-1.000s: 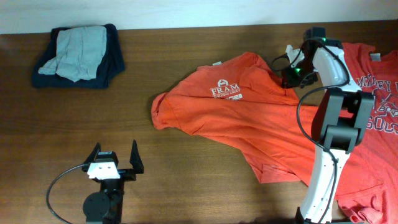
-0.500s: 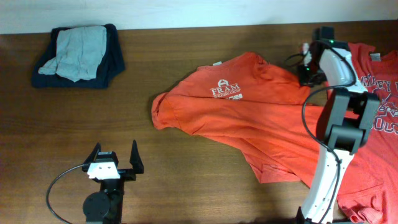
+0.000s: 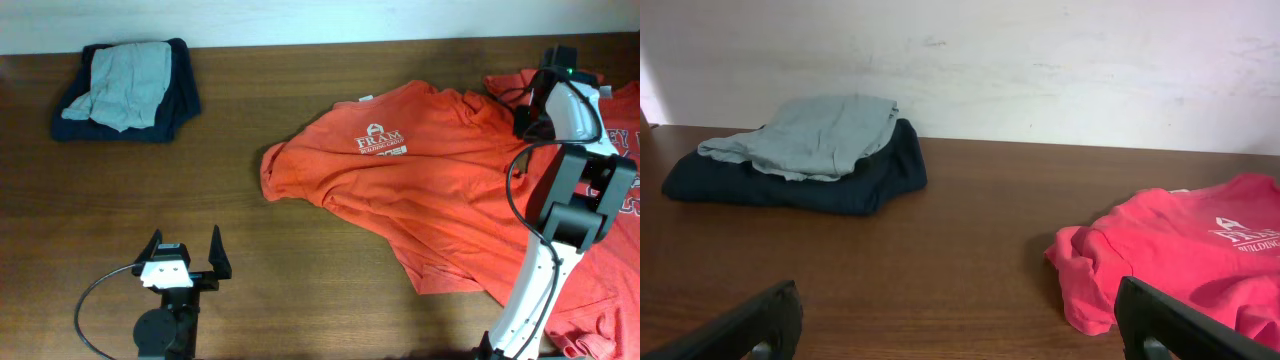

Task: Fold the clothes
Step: 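Release the shirt and move the right gripper back to the pile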

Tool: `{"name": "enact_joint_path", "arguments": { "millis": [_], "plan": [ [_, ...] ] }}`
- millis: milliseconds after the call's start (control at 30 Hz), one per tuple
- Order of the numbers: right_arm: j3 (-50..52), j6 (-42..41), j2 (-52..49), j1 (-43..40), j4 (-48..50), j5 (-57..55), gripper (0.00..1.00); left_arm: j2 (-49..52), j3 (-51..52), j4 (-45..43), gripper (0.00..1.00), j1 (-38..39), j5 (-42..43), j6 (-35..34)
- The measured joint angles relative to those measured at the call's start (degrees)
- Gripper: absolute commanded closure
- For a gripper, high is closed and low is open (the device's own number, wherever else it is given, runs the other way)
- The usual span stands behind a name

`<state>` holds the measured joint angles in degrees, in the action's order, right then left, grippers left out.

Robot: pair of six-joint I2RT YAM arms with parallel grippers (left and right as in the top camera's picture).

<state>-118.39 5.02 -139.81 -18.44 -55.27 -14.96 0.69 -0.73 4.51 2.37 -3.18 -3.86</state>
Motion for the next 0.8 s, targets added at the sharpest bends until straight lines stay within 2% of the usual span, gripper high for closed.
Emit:
{"name": "enact_joint_path", "arguments": {
  "millis": [100,133,267,300,367,567,800],
  "plan": [
    [-4.79,-0.44,-0.20,0.44,-2.45,1.11,0.70,0.00,0.00,0.00,0.01,0.00,0.00,0.00],
    [-6.40,-0.76,-0.22,0.59,-3.30,1.53,0.62,0.00,0.00,0.00,0.00,0.00,0.00,0.02],
    [-18.10,-3.63,-0.28,1.62,-10.64,2.62,0.42,0.00,0.00,0.00,0.01,0.00,0.00,0.00],
    [-20.92,-4.39,-0.28,1.81,-12.59,2.80,0.33,0.00,0.00,0.00,0.01,0.00,0.00,0.00],
    [-26.29,-6.12,-0.28,2.03,-15.37,3.06,0.01,0.00,0.00,0.00,0.01,0.00,0.00,0.00],
    [-36.02,-8.87,-0.28,2.05,-22.99,3.26,0.01,0.00,0.00,0.00,0.01,0.00,0.00,0.02],
    [-36.44,-9.55,-0.28,1.97,-23.67,3.26,0.01,0.00,0.00,0.00,0.01,0.00,0.00,0.00]
  ]
}}
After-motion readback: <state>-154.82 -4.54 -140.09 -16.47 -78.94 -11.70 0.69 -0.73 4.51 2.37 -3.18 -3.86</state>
